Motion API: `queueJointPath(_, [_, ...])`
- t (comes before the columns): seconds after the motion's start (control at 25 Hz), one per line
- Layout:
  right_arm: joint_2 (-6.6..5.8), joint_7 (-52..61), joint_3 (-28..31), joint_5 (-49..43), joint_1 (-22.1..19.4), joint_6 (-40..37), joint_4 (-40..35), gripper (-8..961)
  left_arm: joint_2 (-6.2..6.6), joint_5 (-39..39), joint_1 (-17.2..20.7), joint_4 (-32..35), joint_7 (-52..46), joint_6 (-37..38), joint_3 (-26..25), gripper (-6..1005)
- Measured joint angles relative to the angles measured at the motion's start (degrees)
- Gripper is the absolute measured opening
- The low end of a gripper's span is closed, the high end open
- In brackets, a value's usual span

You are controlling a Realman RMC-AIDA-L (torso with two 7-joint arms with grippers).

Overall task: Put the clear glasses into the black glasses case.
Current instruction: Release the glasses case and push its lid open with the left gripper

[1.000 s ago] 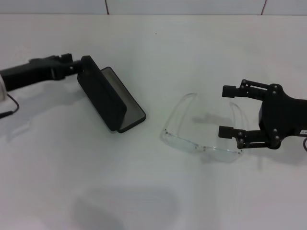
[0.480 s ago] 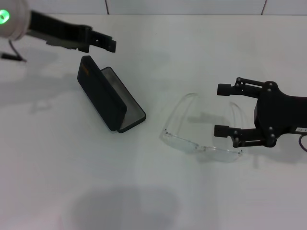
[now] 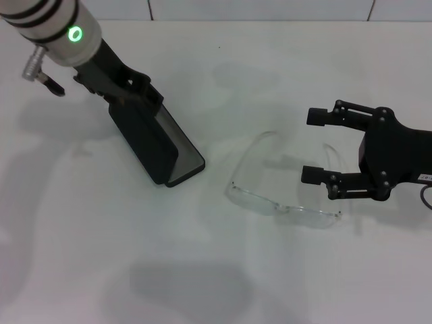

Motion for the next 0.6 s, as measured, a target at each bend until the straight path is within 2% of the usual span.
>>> queueJointPath(0.16, [-0.05,0.0,-0.1,0.1,-0.1,0.0,0.3,843,-0.02,0.1,-1.5,-3.2,-0.1,-0.4,0.4,731])
queueJointPath(0.44, [-0.09,-0.1,-0.4,0.1,0.0,0.2,0.7,843,-0.02,0.3,-2.1,-2.7,-0.2,-0.9,0.1,725])
queueJointPath(0.6, [-0.03,-0.1,-0.5,0.2,0.0,0.3,0.7,844,-0.02,0.3,-3.4,-4.7,-0.2,-1.6,0.2,722])
